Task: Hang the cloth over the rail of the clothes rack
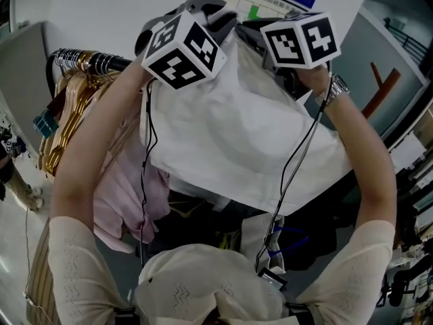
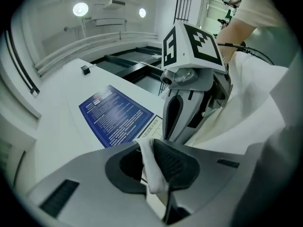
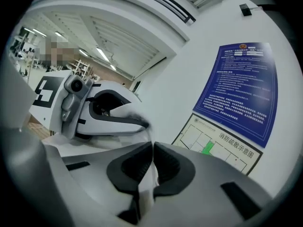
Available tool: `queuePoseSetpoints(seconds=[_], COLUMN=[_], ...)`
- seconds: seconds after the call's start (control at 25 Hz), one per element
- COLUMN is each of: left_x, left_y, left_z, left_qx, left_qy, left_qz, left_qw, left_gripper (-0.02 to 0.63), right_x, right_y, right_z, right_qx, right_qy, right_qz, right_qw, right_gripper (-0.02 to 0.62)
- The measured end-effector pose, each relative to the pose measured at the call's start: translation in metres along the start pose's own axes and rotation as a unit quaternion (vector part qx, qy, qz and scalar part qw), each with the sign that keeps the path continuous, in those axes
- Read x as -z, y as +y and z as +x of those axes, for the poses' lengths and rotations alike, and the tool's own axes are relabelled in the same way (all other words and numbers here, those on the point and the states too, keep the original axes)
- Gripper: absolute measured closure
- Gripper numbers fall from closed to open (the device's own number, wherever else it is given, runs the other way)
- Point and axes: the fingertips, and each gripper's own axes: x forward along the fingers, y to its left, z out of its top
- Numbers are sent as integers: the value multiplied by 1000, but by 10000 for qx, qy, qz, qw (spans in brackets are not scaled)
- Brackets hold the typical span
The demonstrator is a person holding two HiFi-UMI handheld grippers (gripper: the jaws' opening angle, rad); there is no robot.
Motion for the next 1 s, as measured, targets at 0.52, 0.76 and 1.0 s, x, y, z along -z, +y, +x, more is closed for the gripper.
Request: queuePoseSetpoints(seconds=[0.52, 0.76, 1.0], left_x=[-26, -44, -47], left_y=[74, 78, 35], left_z=[-53, -101, -133], left_qx=[-342, -620, -545], left_qy=[-144, -242, -72], left_qz=[373, 238, 209], left_qw=[9986, 9975, 9983], left_gripper=[483, 483, 483], right_x=[6, 5, -16], right_y=[-8, -19, -33], right_z=[5, -4, -30], right_qx=[193, 334, 682], right_qy=[44, -81, -632], right_qz=[259, 299, 443], right_qw=[9995, 9990, 9947], right_gripper=[568, 566, 538])
